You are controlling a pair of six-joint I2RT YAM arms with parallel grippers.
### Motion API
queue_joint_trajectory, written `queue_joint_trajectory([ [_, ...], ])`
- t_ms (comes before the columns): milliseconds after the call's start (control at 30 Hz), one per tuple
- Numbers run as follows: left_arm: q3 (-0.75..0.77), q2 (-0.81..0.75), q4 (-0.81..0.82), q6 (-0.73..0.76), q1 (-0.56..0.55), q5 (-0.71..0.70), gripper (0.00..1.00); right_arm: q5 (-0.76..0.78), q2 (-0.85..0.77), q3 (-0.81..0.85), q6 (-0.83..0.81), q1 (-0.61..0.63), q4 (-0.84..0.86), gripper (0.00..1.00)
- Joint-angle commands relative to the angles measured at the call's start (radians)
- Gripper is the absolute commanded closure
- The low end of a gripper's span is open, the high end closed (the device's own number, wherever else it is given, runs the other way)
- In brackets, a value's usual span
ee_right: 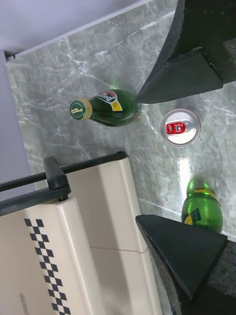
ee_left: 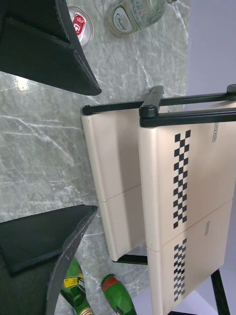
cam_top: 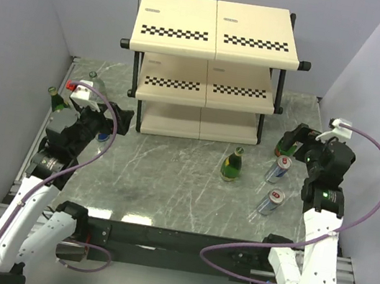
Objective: Place and organize the beverage onto the shelf
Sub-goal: Pick up the drink from the center of the board.
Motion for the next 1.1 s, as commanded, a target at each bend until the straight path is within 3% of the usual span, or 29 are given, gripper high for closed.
queue_joint_trajectory([
  [0, 0.035, -0.015, 0.04, 0.008, 0.001, 0.019, 0.0, 0.011, -0.005, 0.018, -0.01, -0.011, 0.018, 0.0],
  [200, 0.037, -0.018, 0.042, 0.006, 0.001, 0.027, 0.01, -0.102, -0.063, -0.001, -0.149, -0.011, 0.012, 0.0],
  [267, 0.034, -0.019, 0.042, 0.005, -0.001, 0.028, 0.01, -0.269, -0.119, -0.015, -0.332, -0.011, 0.001, 0.0],
  [333, 0.035, -0.024, 0.043, 0.005, 0.001, 0.033, 0.0, -0.399, -0.113, 0.028, -0.475, -0.01, -0.134, 0.0],
  [367, 0.035, -0.024, 0.043, 0.003, 0.001, 0.036, 0.0, -0.392, -0.107, 0.051, -0.537, -0.01, -0.183, 0.0],
  [600, 0.037, -0.031, 0.043, 0.003, 0.001, 0.042, 0.01, -0.277, -0.018, 0.128, -0.508, -0.031, -0.292, 0.0],
  [800, 0.034, -0.041, 0.047, 0.002, 0.001, 0.051, 0.0, -0.447, 0.136, 0.217, -0.562, -0.174, -0.428, 0.0],
  [1067, 0.038, -0.048, 0.047, 0.002, 0.001, 0.057, 0.0, -0.421, 0.254, 0.255, -0.606, -0.199, -0.489, 0.0],
])
